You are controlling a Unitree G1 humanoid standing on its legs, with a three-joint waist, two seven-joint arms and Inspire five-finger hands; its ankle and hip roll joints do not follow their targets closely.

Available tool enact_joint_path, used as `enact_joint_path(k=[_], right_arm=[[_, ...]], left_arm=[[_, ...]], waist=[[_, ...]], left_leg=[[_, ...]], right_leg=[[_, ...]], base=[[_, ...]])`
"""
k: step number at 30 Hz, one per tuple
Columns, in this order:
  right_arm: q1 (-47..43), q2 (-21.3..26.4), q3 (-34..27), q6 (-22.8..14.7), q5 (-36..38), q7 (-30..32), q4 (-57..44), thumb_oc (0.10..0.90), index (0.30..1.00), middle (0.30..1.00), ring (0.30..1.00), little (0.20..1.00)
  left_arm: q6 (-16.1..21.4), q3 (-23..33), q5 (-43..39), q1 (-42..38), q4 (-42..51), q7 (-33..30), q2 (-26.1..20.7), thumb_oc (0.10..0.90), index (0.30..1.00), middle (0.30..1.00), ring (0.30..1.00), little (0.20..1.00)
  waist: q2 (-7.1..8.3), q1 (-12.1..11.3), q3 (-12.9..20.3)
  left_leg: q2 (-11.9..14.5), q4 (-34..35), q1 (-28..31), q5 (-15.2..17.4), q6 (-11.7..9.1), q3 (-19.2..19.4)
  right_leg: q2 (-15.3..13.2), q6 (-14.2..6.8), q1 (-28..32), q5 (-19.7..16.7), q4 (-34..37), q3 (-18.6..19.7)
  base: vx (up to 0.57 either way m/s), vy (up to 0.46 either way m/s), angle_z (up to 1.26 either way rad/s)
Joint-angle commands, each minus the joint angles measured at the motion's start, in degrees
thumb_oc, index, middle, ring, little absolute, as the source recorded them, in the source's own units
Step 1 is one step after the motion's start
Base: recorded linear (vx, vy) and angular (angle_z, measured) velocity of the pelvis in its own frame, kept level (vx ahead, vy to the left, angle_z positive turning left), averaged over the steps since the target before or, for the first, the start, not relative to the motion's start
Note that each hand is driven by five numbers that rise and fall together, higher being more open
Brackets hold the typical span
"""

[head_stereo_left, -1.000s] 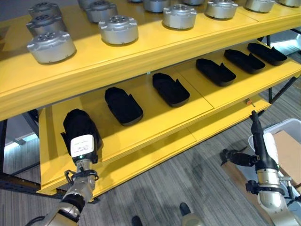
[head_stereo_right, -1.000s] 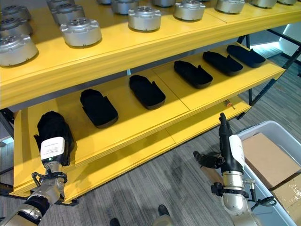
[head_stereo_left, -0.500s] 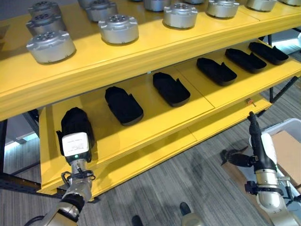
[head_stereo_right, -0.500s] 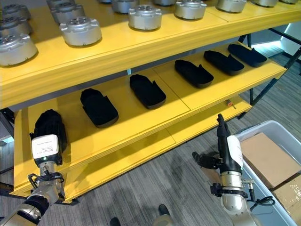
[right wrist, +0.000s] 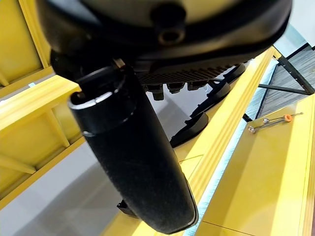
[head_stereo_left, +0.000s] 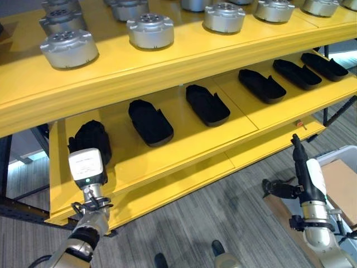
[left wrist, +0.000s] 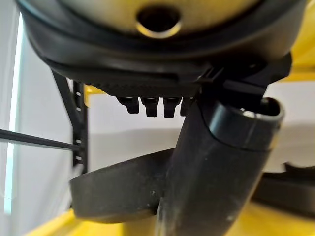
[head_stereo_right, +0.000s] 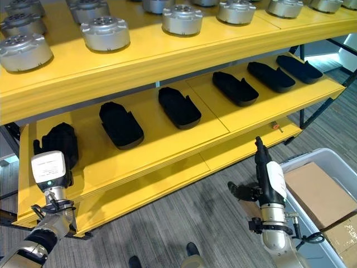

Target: Move parts from the plastic box to the shelf.

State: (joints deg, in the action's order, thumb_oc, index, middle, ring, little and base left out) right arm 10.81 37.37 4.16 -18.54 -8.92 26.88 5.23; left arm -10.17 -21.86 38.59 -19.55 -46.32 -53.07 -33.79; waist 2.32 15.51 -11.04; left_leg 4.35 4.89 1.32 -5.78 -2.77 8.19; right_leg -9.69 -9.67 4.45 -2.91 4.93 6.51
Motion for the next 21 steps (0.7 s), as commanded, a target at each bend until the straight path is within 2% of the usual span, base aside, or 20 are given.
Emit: enact_joint_path(k=[1, 6, 9, 10, 13, 15, 17, 19, 21], right_arm=[[-5.09, 2.57, -0.43, -3.15, 0.05, 4.30, -2.74, 0.900, 1.000, 1.000, 1.000, 1.000], [-5.08, 2.41, -0.16, -2.75, 0.01, 3.97, -3.24, 0.900, 1.000, 1.000, 1.000, 1.000], [-5.15, 2.28, 0.01, -2.52, -0.12, 4.02, -3.31, 0.900, 1.000, 1.000, 1.000, 1.000], [-5.35, 2.29, 0.04, -2.27, -0.02, 3.90, -3.39, 0.900, 1.000, 1.000, 1.000, 1.000], [-5.54, 2.58, -0.21, -2.16, 0.24, 3.19, -3.43, 0.900, 1.000, 1.000, 1.000, 1.000], [-5.82, 3.22, -0.70, -1.76, 0.93, 2.40, -3.72, 0.900, 1.000, 1.000, 1.000, 1.000], [-6.07, 3.54, -0.78, -1.42, 1.41, 2.10, -3.82, 0.900, 1.000, 1.000, 1.000, 1.000], [-6.13, 4.33, -1.25, -1.19, 1.91, 1.22, -4.20, 0.900, 1.000, 1.000, 1.000, 1.000], [-6.03, 4.37, -1.32, -1.04, 1.96, 1.02, -4.55, 0.900, 1.000, 1.000, 1.000, 1.000]], left_arm=[[3.15, -0.26, 0.29, -8.53, 2.29, -1.16, -6.77, 0.900, 1.000, 1.000, 1.000, 1.000], [5.28, -2.00, -0.74, -8.92, 3.69, 1.03, -5.35, 0.900, 1.000, 1.000, 1.000, 1.000], [6.67, -3.08, -1.85, -8.71, 4.96, 5.42, -3.99, 0.900, 1.000, 1.000, 1.000, 1.000], [5.67, -3.72, -1.19, -8.38, 5.32, 7.06, -3.49, 0.900, 1.000, 1.000, 1.000, 1.000], [6.16, -4.20, -1.70, -8.36, 4.76, 11.37, -3.74, 0.900, 1.000, 1.000, 1.000, 1.000], [5.30, -5.79, -1.79, -8.03, 4.95, 17.13, -4.77, 0.900, 1.000, 1.000, 1.000, 1.000], [4.31, -6.49, -1.97, -7.89, 4.68, 19.17, -5.28, 0.900, 1.000, 1.000, 1.000, 1.000], [3.17, -6.97, -1.42, -7.45, 4.00, 24.12, -6.61, 0.900, 1.000, 1.000, 1.000, 1.000], [3.04, -7.00, -1.36, -7.29, 3.52, 25.54, -6.74, 0.900, 1.000, 1.000, 1.000, 1.000]], waist=[[-0.06, -1.28, 3.45], [-0.07, -0.96, 3.36], [-0.06, -0.92, 3.31], [-0.08, -0.90, 3.29], [-0.29, -0.82, 3.41], [-0.56, -0.82, 3.36], [-0.72, -0.84, 3.31], [-1.17, -0.84, 3.12], [-1.24, -0.81, 3.12]], left_leg=[[0.07, -0.26, 4.90, 7.51, 2.86, 2.58], [0.07, -0.27, 4.92, 7.57, 2.92, 2.78], [0.12, -0.24, 4.95, 7.55, 2.92, 2.84], [0.08, -0.20, 4.99, 7.61, 2.94, 2.81], [0.11, -0.18, 5.06, 7.63, 2.92, 3.01], [0.10, -0.18, 5.02, 7.54, 2.86, 2.96], [0.07, -0.16, 5.06, 7.49, 2.88, 2.85], [0.04, -0.18, 5.15, 7.36, 2.83, 2.73], [0.05, -0.20, 5.16, 7.31, 2.80, 2.78]], right_leg=[[1.32, 0.27, -3.93, -0.09, -3.81, -1.18], [1.37, 0.24, -3.97, -0.04, -3.87, -0.98], [1.38, 0.22, -3.96, -0.06, -3.85, -0.98], [1.38, 0.21, -3.90, -0.07, -3.73, -0.97], [1.37, 0.15, -3.87, -0.02, -3.66, -0.93], [1.34, 0.12, -3.90, -0.10, -3.62, -1.05], [1.32, 0.10, -3.82, -0.16, -3.55, -1.11], [1.32, 0.11, -3.71, -0.19, -3.53, -1.17], [1.29, 0.11, -3.69, -0.21, -3.51, -1.25]], base=[[0.00, 0.000, 0.00], [0.00, 0.000, 0.00], [0.00, 0.000, 0.00], [0.00, 0.000, 0.00], [0.00, 0.000, 0.00], [0.00, 0.000, 0.00], [0.00, 0.000, 0.00], [0.00, 0.000, 0.00], [0.00, 0.000, 0.00]])
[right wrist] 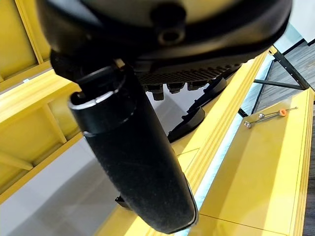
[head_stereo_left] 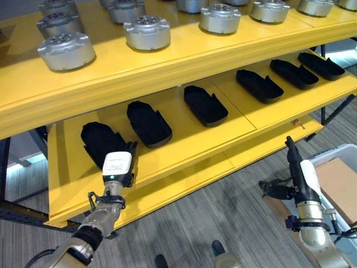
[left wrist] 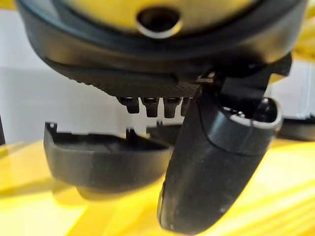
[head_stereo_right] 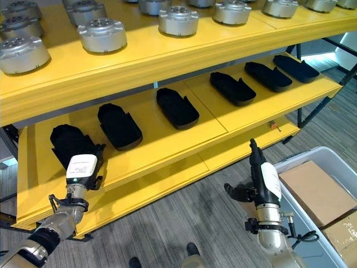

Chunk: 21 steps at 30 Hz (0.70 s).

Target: Move parts from the plastic box to the shelf.

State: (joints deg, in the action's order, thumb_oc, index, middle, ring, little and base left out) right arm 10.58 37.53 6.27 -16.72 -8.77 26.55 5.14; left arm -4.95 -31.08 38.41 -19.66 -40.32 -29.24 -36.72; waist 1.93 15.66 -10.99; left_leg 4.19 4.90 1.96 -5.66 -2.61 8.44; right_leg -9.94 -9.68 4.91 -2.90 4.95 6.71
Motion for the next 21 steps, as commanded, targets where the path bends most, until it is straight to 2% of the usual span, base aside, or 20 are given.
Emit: enact_joint_path(k=[1, 5, 21], right_arm=[[-6.06, 4.51, -3.47, -2.65, 1.92, 1.19, -4.50, 0.900, 1.000, 1.000, 1.000, 1.000], [-6.33, 4.91, -3.83, -2.45, 2.31, 0.66, -4.70, 0.900, 1.000, 1.000, 1.000, 1.000], [-6.16, 4.24, -5.02, -1.64, 2.06, -0.13, -4.90, 0.900, 1.000, 1.000, 1.000, 1.000]], left_arm=[[-2.13, 2.04, -0.40, -6.71, -3.35, 2.73, -3.96, 0.900, 1.000, 1.000, 1.000, 1.000], [-3.15, 1.70, -0.15, -5.78, -3.71, 6.41, -3.49, 0.900, 1.000, 1.000, 1.000, 1.000], [-8.06, 3.30, 1.82, 0.65, -6.24, 10.17, 0.49, 0.900, 1.000, 1.000, 1.000, 1.000]], waist=[[-1.02, -1.06, 2.98], [-1.24, -1.13, 2.79], [-1.35, -1.94, 2.61]], left_leg=[[0.15, -0.24, 4.46, 7.13, 2.62, 2.43], [0.12, -0.31, 4.35, 7.02, 2.60, 2.26], [0.00, -0.29, 4.13, 6.79, 2.67, 1.46]], right_leg=[[1.48, 0.12, -4.08, -0.23, -3.49, -1.57], [1.44, 0.14, -4.16, -0.24, -3.58, -1.73], [1.37, 0.33, -3.95, -0.03, -3.46, -2.49]], base=[[0.00, 0.000, 0.00], [0.00, 0.000, 0.00], [0.00, 0.000, 0.00]])
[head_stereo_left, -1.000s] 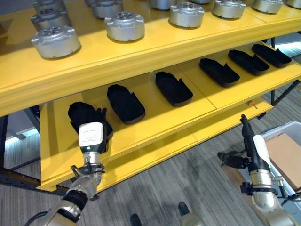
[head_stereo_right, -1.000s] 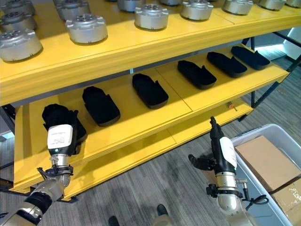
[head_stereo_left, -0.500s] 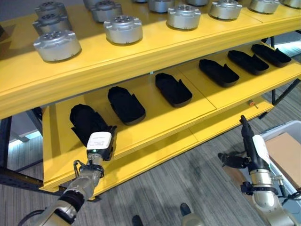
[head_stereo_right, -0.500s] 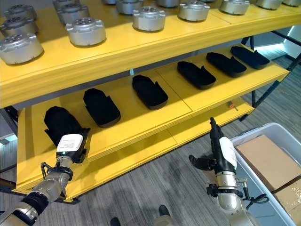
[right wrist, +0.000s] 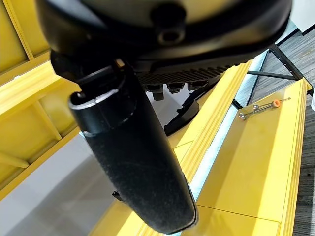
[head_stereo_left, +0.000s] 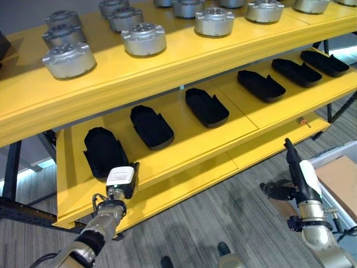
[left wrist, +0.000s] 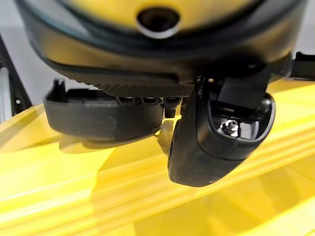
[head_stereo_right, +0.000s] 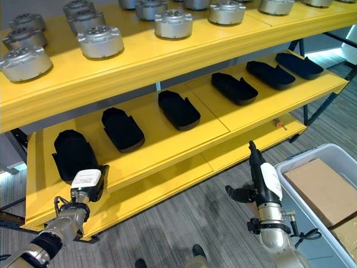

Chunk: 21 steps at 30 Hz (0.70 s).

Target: Move parts from the plastic box to the shelf.

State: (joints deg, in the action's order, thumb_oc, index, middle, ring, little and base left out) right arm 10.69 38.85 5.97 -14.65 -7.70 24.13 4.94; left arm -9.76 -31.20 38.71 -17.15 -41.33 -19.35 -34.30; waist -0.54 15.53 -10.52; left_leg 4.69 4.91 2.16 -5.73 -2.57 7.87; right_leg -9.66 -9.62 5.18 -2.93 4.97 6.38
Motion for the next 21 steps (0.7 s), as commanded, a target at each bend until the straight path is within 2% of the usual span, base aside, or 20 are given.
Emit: enact_joint_path(k=[1, 7, 9, 11, 12, 13, 14, 16, 18, 21], right_arm=[[-6.25, 2.92, -4.73, -3.70, 0.98, 2.29, -4.70, 0.900, 1.000, 1.000, 1.000, 1.000], [-6.00, 2.52, -5.07, -3.06, -1.00, 5.67, -4.31, 0.900, 1.000, 1.000, 1.000, 1.000], [-5.80, 2.44, -5.28, -3.08, -3.11, 8.17, -3.93, 0.900, 1.000, 1.000, 1.000, 1.000], [-5.68, 2.48, -5.37, -3.03, -3.62, 8.92, -3.93, 0.900, 1.000, 1.000, 1.000, 1.000], [-5.05, 2.38, -5.64, -3.37, -5.55, 11.25, -3.66, 0.900, 1.000, 1.000, 1.000, 1.000], [-4.79, 2.29, -5.66, -3.66, -6.35, 12.36, -3.34, 0.900, 1.000, 1.000, 1.000, 1.000], [-4.81, 2.28, -5.63, -3.68, -6.38, 12.40, -3.31, 0.900, 1.000, 1.000, 1.000, 1.000], [-4.01, 1.68, -5.71, -4.12, -8.13, 15.80, -2.24, 0.900, 1.000, 1.000, 1.000, 1.000], [-3.88, 1.37, -5.65, -4.15, -8.58, 17.38, -1.68, 0.900, 1.000, 1.000, 1.000, 1.000], [-3.69, 0.34, -5.13, -2.34, -11.16, 22.49, -0.77, 0.900, 1.000, 1.000, 1.000, 1.000]], left_arm=[[-3.27, 3.43, 1.55, -1.85, -5.25, 0.25, -1.91, 0.900, 1.000, 1.000, 1.000, 1.000], [-4.21, 4.35, 2.00, -1.15, -4.61, -4.34, -1.90, 0.900, 1.000, 1.000, 1.000, 1.000], [-5.54, 5.19, 1.54, -1.28, -4.10, -9.62, -2.10, 0.900, 1.000, 1.000, 1.000, 1.000], [-5.91, 5.71, 1.19, -1.42, -3.84, -12.36, -2.29, 0.900, 1.000, 1.000, 1.000, 1.000], [-5.70, 7.65, 0.02, -2.11, -4.19, -20.18, -3.00, 0.900, 1.000, 1.000, 1.000, 1.000], [-4.56, 8.33, -0.93, -2.33, -4.31, -23.51, -3.33, 0.900, 1.000, 1.000, 1.000, 1.000], [-4.51, 8.31, -0.98, -2.33, -4.38, -23.61, -3.33, 0.900, 1.000, 1.000, 1.000, 1.000], [-1.35, 10.35, -1.65, -3.26, -3.50, -29.34, -3.74, 0.900, 1.000, 1.000, 1.000, 1.000], [-0.19, 10.98, -1.40, -3.27, -2.49, -31.31, -3.72, 0.900, 1.000, 1.000, 1.000, 1.000], [6.02, 12.15, -3.84, -4.13, 2.97, -34.73, -3.28, 0.900, 1.000, 1.000, 1.000, 1.000]], waist=[[1.12, -1.82, 2.14], [1.22, -2.09, 2.10], [1.32, -2.19, 2.12], [1.38, -2.22, 2.13], [1.55, -2.27, 2.25], [1.62, -2.26, 2.25], [1.63, -2.24, 2.25], [1.79, -2.35, 2.19], [1.94, -2.43, 2.14], [2.24, -2.68, 2.23]], left_leg=[[-0.50, -0.29, 3.93, 6.86, 2.63, 2.02], [-0.51, -0.23, 3.86, 6.81, 2.63, 1.80], [-0.51, -0.20, 3.83, 6.82, 2.59, 1.73], [-0.51, -0.18, 3.84, 6.82, 2.59, 1.71], [-0.50, -0.15, 3.75, 6.87, 2.57, 1.62], [-0.49, -0.16, 3.71, 6.89, 2.55, 1.57], [-0.49, -0.16, 3.71, 6.89, 2.55, 1.56], [-0.44, -0.14, 3.63, 6.95, 2.52, 1.48], [-0.41, -0.16, 3.61, 6.96, 2.51, 1.35], [-0.31, -0.09, 3.76, 7.18, 2.46, 1.10]], right_leg=[[1.08, 0.27, -4.22, 0.00, -3.48, -2.18], [1.09, 0.31, -4.18, -0.03, -3.44, -2.35], [1.07, 0.32, -4.17, -0.01, -3.44, -2.45], [1.07, 0.35, -4.13, 0.01, -3.42, -2.48], [1.16, 0.41, -4.16, 0.20, -3.52, -2.38], [1.17, 0.47, -4.21, 0.28, -3.61, -2.36], [1.17, 0.47, -4.21, 0.28, -3.62, -2.37], [1.20, 0.58, -4.27, 0.41, -3.78, -2.44], [1.19, 0.61, -4.25, 0.43, -3.84, -2.53], [1.23, 0.64, -4.06, 0.62, -3.87, -2.78]], base=[[0.00, 0.000, 0.00], [0.00, -0.001, 0.01], [0.00, -0.007, 0.03], [0.00, 0.000, 0.00], [0.00, 0.000, 0.00], [0.00, 0.000, 0.00], [0.00, 0.000, 0.00], [0.00, 0.000, 0.00], [0.00, -0.011, 0.02], [0.01, -0.037, 0.07]])
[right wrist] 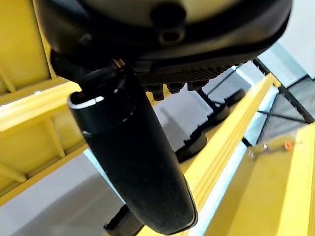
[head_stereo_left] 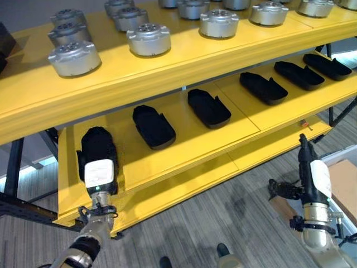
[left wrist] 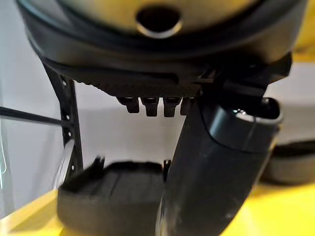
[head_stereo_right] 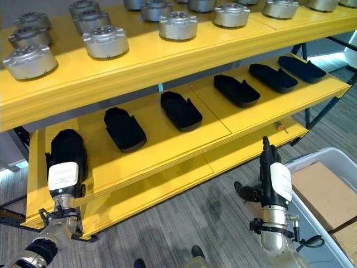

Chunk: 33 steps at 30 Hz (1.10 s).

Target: Move parts from the plastic box to the shelf.

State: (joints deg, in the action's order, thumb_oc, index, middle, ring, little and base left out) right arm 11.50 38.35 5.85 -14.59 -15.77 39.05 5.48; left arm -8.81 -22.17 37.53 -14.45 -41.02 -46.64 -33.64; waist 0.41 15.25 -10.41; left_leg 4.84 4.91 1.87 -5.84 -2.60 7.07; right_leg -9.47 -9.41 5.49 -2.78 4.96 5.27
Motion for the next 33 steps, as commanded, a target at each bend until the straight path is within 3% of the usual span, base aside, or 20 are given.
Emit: enact_joint_path(k=[1, 6, 8, 13, 14, 15, 19, 20, 21, 22, 25, 30, 33], right_arm=[[-4.41, 0.58, -4.93, -2.23, -3.65, 8.27, -1.54, 0.900, 1.000, 1.000, 1.000, 1.000], [-3.63, -0.81, -4.43, -1.73, -6.13, 9.22, -2.92, 0.900, 1.000, 1.000, 1.000, 1.000], [-3.33, -0.99, -4.53, -1.77, -6.04, 8.79, -3.31, 0.900, 1.000, 1.000, 1.000, 1.000], [-2.13, -1.69, -4.68, -5.06, -4.72, 4.69, -5.59, 0.900, 1.000, 1.000, 1.000, 1.000], [-0.95, -2.27, -4.76, -6.32, -3.15, 2.20, -8.37, 0.900, 1.000, 1.000, 1.000, 1.000], [-0.86, -2.24, -4.79, -6.31, -3.08, 2.09, -8.47, 0.900, 1.000, 1.000, 1.000, 1.000], [0.16, -2.94, -5.16, -7.54, -0.19, -1.84, -13.75, 0.900, 1.000, 1.000, 1.000, 1.000], [0.74, -3.05, -5.75, -7.60, 1.32, -3.87, -16.31, 0.900, 1.000, 1.000, 1.000, 1.000], [1.03, -3.06, -6.20, -7.75, 3.58, -6.85, -18.13, 0.900, 1.000, 1.000, 1.000, 1.000], [1.16, -3.03, -6.36, -7.57, 4.36, -7.65, -18.79, 0.900, 1.000, 1.000, 1.000, 1.000], [1.49, -1.99, -6.82, -7.35, 9.51, -12.52, -22.32, 0.900, 1.000, 1.000, 1.000, 1.000], [1.25, -0.31, -6.92, -7.94, 17.09, -16.38, -24.78, 0.900, 1.000, 1.000, 1.000, 1.000], [1.53, -0.02, -7.08, -8.04, 18.08, -16.71, -26.55, 0.900, 1.000, 1.000, 1.000, 1.000]], left_arm=[[5.84, 3.49, -3.04, -6.86, 5.44, -8.19, -3.59, 0.900, 1.000, 1.000, 1.000, 1.000], [12.41, 4.24, -5.68, -6.47, 14.68, -9.50, -3.19, 0.900, 1.000, 1.000, 1.000, 1.000], [13.00, 4.36, -6.86, -6.23, 17.50, -8.95, -3.68, 0.900, 1.000, 1.000, 1.000, 1.000], [16.74, 6.02, -10.65, -4.51, 24.84, -5.88, -3.58, 0.900, 1.000, 1.000, 1.000, 1.000], [20.56, 7.37, -13.48, -2.19, 29.12, -2.42, -3.08, 0.900, 1.000, 1.000, 1.000, 1.000], [20.53, 7.52, -13.56, -1.99, 29.34, -2.23, -3.13, 0.900, 1.000, 1.000, 1.000, 1.000], [28.70, 9.63, -26.11, 3.71, 38.66, 14.02, -1.03, 0.900, 1.000, 1.000, 1.000, 1.000], [30.83, 10.52, -34.67, 7.08, 43.87, 24.57, -0.51, 0.900, 1.000, 1.000, 1.000, 1.000], [31.16, 10.83, -41.39, 9.54, 47.45, 32.64, -0.20, 0.900, 1.000, 1.000, 1.000, 1.000], [30.87, 10.98, -43.32, 10.21, 48.56, 34.69, -0.22, 0.900, 1.000, 1.000, 1.000, 1.000], [28.84, 10.48, -59.12, 16.08, 56.19, 52.05, -0.42, 0.900, 1.000, 1.000, 1.000, 1.000], [27.49, 8.91, -73.71, 18.91, 59.66, 65.33, -1.67, 0.900, 1.000, 1.000, 1.000, 1.000], [28.38, 8.30, -81.32, 19.27, 60.77, 69.38, -1.64, 0.900, 1.000, 1.000, 1.000, 1.000]], waist=[[1.34, -2.52, 2.19], [1.59, -2.79, 2.50], [1.61, -2.92, 2.52], [1.66, -3.55, 2.54], [1.72, -4.14, 2.52], [1.71, -4.09, 2.56], [1.69, -5.79, 2.36], [1.53, -6.55, 2.38], [1.45, -7.16, 2.36], [1.42, -7.28, 2.33], [1.17, -8.48, 2.42], [0.85, -9.03, 3.05], [0.79, -8.87, 3.24]], left_leg=[[-0.46, -0.04, 4.11, 7.31, 2.52, 1.82], [-0.47, 0.03, 4.38, 7.73, 2.61, 1.61], [-0.44, 0.03, 4.41, 7.76, 2.60, 1.56], [-0.60, 0.02, 4.45, 7.89, 2.68, 1.01], [-0.71, 0.04, 4.40, 7.97, 2.69, 0.63], [-0.71, 0.04, 4.40, 7.97, 2.70, 0.61], [-0.77, 0.09, 3.89, 7.37, 2.69, -0.21], [-0.86, 0.09, 4.02, 7.81, 2.69, -0.69], [-0.89, 0.09, 3.87, 7.64, 2.62, -1.00], [-0.91, 0.09, 3.89, 7.66, 2.62, -1.11], [-1.06, 0.09, 3.65, 7.22, 2.52, -1.83], [-1.79, 0.09, 3.34, 7.05, 2.67, -2.05], [-2.48, 0.09, 3.15, 7.11, 3.33, -1.53]], right_leg=[[1.04, 0.47, -4.25, 0.49, -3.80, -1.73], [1.08, 0.54, -3.94, 0.71, -3.72, -1.70], [1.05, 0.56, -3.83, 0.73, -3.69, -1.82], [1.01, 0.66, -3.52, 0.97, -3.71, -2.16], [0.98, 0.73, -3.27, 1.02, -3.50, -2.46], [0.97, 0.73, -3.25, 1.02, -3.49, -2.48], [0.92, 0.93, -3.28, 0.64, -3.36, -3.13], [0.82, 0.85, -2.72, 0.98, -3.06, -3.67], [0.78, 0.84, -2.60, 0.85, -2.86, -4.01], [0.76, 0.83, -2.47, 0.85, -2.77, -4.13], [0.64, 0.75, -2.01, 0.38, -2.10, -4.92], [0.15, 0.28, -1.75, -0.40, -1.42, -5.44], [-0.52, -0.23, -2.55, -0.53, -2.61, -5.81]], base=[[0.02, -0.029, 0.07], [0.00, -0.005, 0.01], [0.00, 0.000, 0.00], [0.00, 0.000, 0.00], [0.00, 0.000, 0.00], [-0.02, -0.021, 0.07], [-0.03, -0.010, 0.10], [-0.04, 0.014, 0.05], [-0.01, 0.025, 0.08], [-0.03, 0.026, 0.07], [-0.03, 0.050, 0.17], [-0.01, 0.122, 0.14], [-0.01, 0.149, 0.10]])
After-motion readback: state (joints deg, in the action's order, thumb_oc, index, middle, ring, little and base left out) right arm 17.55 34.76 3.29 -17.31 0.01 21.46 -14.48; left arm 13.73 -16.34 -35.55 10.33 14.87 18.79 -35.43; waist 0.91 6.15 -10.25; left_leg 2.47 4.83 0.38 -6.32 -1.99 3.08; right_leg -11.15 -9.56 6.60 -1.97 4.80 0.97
